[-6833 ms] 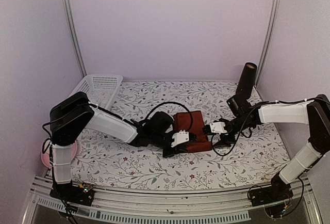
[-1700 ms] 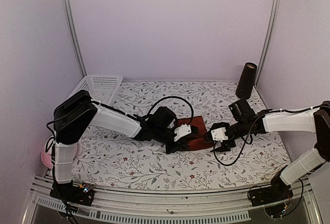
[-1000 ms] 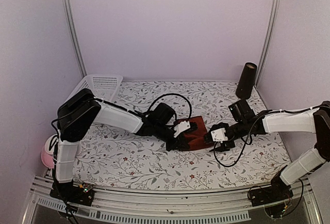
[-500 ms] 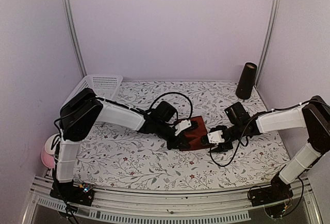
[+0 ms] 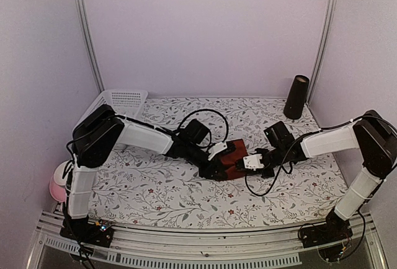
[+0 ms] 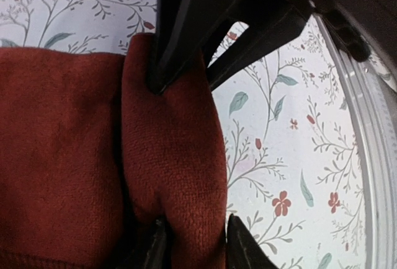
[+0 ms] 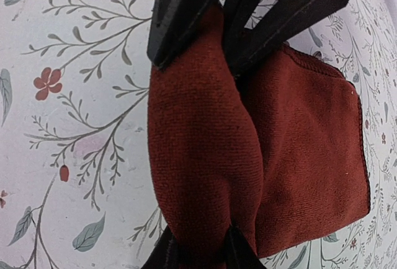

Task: Roll the towels
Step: Roll the towel at the center of the board.

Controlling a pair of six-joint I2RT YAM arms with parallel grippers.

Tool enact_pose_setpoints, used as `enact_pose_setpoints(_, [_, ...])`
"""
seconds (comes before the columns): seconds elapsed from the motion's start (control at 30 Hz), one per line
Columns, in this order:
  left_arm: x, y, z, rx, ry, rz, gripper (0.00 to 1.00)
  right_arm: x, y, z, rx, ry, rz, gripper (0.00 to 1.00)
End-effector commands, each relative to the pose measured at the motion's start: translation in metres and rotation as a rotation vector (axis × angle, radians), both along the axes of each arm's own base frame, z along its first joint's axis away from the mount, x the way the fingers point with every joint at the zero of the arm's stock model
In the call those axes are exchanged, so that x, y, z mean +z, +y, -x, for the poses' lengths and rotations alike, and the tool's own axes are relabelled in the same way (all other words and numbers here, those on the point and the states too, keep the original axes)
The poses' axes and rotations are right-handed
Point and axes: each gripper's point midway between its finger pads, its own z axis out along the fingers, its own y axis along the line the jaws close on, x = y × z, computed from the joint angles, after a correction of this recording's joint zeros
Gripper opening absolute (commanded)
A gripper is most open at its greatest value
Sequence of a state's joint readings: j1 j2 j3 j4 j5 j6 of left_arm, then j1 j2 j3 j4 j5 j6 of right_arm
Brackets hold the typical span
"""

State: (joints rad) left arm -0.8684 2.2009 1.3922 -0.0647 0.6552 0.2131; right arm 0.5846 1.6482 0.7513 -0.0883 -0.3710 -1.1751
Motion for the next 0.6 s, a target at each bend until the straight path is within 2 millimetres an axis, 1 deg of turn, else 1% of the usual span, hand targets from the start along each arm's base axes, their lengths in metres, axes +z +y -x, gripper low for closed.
enact_pose_setpoints(0.0, [-0.013,0.023,-0.002,0.038,0.029,-0.074,0.39,-0.02,-0.008,0.013,-0.018,0.109,0.075,0.15])
enact_pose_setpoints(0.13, [0.001,0.029,-0.005,0.057,-0.04,-0.064,0.58,-0.021,-0.007,0.022,0.007,0.176,0.087,0.13])
enact_pose_setpoints(0.27, [0.019,0.034,-0.005,0.066,-0.142,-0.021,0.66,-0.022,-0.007,0.031,0.026,0.246,0.102,0.12])
enact_pose_setpoints(0.33, [0.028,0.033,0.001,0.046,-0.216,0.006,0.67,-0.021,-0.005,0.034,0.034,0.283,0.103,0.13])
enact_pose_setpoints(0.37, [0.028,0.032,0.005,0.034,-0.254,0.008,0.67,-0.022,-0.004,0.036,0.036,0.309,0.107,0.13])
enact_pose_setpoints(0.4, [0.023,0.032,0.007,0.03,-0.29,0.003,0.67,-0.022,-0.004,0.038,0.04,0.333,0.112,0.13])
enact_pose_setpoints(0.43, [0.034,0.029,0.01,0.021,-0.338,0.019,0.68,-0.022,-0.003,0.039,0.042,0.357,0.115,0.13])
enact_pose_setpoints(0.47, [0.038,0.028,0.012,0.015,-0.373,0.024,0.68,-0.023,-0.002,0.041,0.041,0.38,0.121,0.13])
enact_pose_setpoints(0.57, [0.039,0.022,0.017,0.002,-0.477,0.022,0.67,-0.025,-0.002,0.045,0.044,0.444,0.138,0.14])
